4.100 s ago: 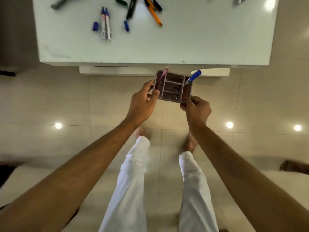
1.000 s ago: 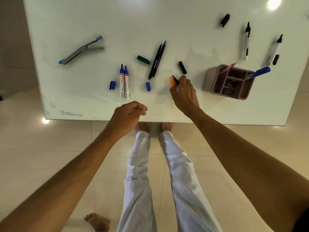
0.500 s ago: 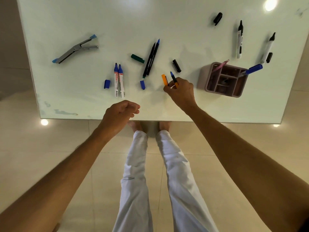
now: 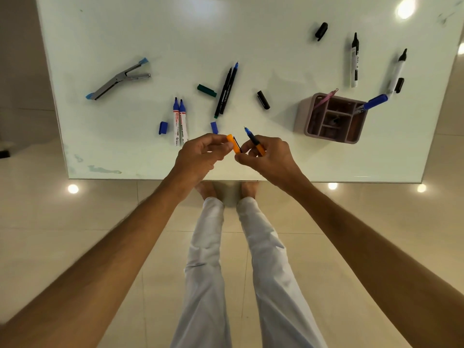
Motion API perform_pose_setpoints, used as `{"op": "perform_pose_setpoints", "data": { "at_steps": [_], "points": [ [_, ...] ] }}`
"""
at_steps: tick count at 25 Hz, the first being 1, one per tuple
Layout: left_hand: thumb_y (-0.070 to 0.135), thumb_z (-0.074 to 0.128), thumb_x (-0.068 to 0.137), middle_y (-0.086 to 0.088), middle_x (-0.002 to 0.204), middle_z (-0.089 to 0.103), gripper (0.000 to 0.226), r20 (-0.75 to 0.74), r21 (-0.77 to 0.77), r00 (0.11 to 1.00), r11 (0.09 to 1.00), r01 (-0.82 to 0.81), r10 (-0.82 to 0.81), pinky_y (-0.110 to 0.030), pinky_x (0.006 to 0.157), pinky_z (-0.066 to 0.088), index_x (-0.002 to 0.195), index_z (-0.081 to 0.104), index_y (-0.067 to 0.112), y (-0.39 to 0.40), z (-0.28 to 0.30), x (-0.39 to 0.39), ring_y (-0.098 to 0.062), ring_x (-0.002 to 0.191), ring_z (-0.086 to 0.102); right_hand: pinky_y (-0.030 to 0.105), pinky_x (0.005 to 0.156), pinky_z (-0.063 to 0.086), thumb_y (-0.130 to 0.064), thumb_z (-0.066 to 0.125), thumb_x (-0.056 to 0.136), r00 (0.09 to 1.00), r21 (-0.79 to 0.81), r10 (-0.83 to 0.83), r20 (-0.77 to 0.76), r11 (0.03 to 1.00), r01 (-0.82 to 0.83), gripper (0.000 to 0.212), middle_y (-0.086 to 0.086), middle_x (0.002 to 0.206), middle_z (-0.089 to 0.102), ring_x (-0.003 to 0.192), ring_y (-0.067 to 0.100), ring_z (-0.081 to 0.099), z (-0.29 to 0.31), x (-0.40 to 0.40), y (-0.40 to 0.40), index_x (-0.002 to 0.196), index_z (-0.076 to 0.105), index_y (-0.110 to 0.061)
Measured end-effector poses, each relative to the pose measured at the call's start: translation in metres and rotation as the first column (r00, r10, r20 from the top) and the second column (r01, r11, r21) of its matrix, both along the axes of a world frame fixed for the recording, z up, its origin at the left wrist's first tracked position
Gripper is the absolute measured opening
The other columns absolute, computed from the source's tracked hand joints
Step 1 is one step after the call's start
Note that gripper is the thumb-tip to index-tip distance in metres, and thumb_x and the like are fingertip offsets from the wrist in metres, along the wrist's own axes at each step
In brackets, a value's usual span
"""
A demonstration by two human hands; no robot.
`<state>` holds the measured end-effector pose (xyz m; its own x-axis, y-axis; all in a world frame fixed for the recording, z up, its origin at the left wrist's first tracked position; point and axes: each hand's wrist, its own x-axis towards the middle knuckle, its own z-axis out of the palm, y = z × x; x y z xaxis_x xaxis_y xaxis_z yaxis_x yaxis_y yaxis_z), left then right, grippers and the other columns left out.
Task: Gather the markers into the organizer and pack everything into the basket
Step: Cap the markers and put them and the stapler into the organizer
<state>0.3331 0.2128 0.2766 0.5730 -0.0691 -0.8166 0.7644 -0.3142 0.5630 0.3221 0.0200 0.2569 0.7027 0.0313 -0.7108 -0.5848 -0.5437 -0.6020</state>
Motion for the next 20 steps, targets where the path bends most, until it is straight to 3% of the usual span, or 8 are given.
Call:
{"op": "perform_pose_setpoints", "data": {
  "at_steps": [4, 6, 10, 13, 16, 20],
  "points": [
    [0.042, 0.069, 0.099, 0.0, 0.119, 0.077, 0.038, 0.025, -0.012, 0.999, 1.0, -0.02, 0.02, -0.043, 0.097, 0.06, 0.129, 0.07, 0.02, -0.008, 0.0, 0.0, -0.016, 0.109, 0.074, 0.005, 0.051, 0.044, -0.034, 0.082, 0.086, 0.999, 0.034, -0.032, 0.003, 0.999, 0.032, 0.013, -0.009, 0.07, 0.065, 0.056, -0.004, 0.06, 0.003, 0.0, 0.001, 0.086, 0.073, -0.026],
    [0.04, 0.066, 0.101, -0.002, 0.119, 0.077, 0.035, 0.01, -0.026, 0.998, 0.998, -0.054, 0.055, -0.045, 0.099, 0.06, 0.128, 0.067, 0.017, -0.01, -0.001, -0.001, -0.016, 0.109, 0.075, 0.009, 0.056, 0.047, -0.038, 0.08, 0.088, 0.999, 0.066, -0.041, -0.011, 0.997, 0.041, 0.013, -0.008, 0.072, 0.068, 0.061, 0.0, 0.062, 0.005, 0.0, 0.001, 0.088, 0.075, -0.026],
    [0.033, 0.06, 0.106, -0.004, 0.116, 0.079, 0.029, -0.067, -0.085, 0.985, 0.983, -0.164, 0.159, -0.043, 0.095, 0.062, 0.128, 0.061, 0.015, -0.003, -0.002, 0.0, -0.02, 0.102, 0.078, 0.018, 0.058, 0.044, -0.04, 0.061, 0.102, 0.992, 0.118, -0.076, -0.103, 0.989, 0.088, 0.029, -0.004, 0.078, 0.071, 0.064, 0.009, 0.059, 0.009, 0.001, 0.003, 0.112, 0.077, -0.018],
    [0.035, 0.061, 0.106, -0.004, 0.11, 0.078, 0.029, -0.057, -0.073, 0.993, 0.991, -0.112, 0.108, -0.039, 0.094, 0.062, 0.129, 0.064, 0.019, 0.009, -0.003, -0.002, -0.022, 0.104, 0.077, 0.02, 0.052, 0.038, -0.032, 0.047, 0.11, 0.966, 0.183, -0.167, -0.197, 0.962, 0.204, 0.035, 0.002, 0.079, 0.066, 0.058, 0.009, 0.046, 0.011, -0.001, 0.002, 0.129, 0.07, -0.014],
    [0.03, 0.061, 0.106, -0.006, 0.1, 0.074, 0.027, -0.074, -0.068, 0.99, 0.99, -0.125, 0.119, -0.038, 0.094, 0.063, 0.126, 0.073, 0.018, 0.016, -0.004, -0.006, -0.024, 0.099, 0.077, 0.016, 0.051, 0.039, -0.024, 0.053, 0.11, 0.991, 0.221, -0.095, -0.099, 0.968, 0.115, 0.032, 0.008, 0.085, 0.073, 0.053, 0.004, 0.047, 0.016, -0.006, -0.002, 0.136, 0.069, -0.016],
    [0.024, 0.069, 0.101, -0.005, 0.083, 0.07, 0.023, -0.133, -0.103, 0.966, 0.967, -0.235, 0.221, -0.04, 0.093, 0.064, 0.117, 0.079, 0.01, 0.019, -0.004, -0.011, -0.021, 0.081, 0.076, 0.012, 0.054, 0.041, -0.02, 0.065, 0.104, 0.999, 0.205, -0.048, -0.015, 0.977, 0.05, 0.029, 0.005, 0.089, 0.079, 0.054, -0.002, 0.055, 0.018, -0.012, -0.001, 0.131, 0.074, -0.018]
  ]
}}
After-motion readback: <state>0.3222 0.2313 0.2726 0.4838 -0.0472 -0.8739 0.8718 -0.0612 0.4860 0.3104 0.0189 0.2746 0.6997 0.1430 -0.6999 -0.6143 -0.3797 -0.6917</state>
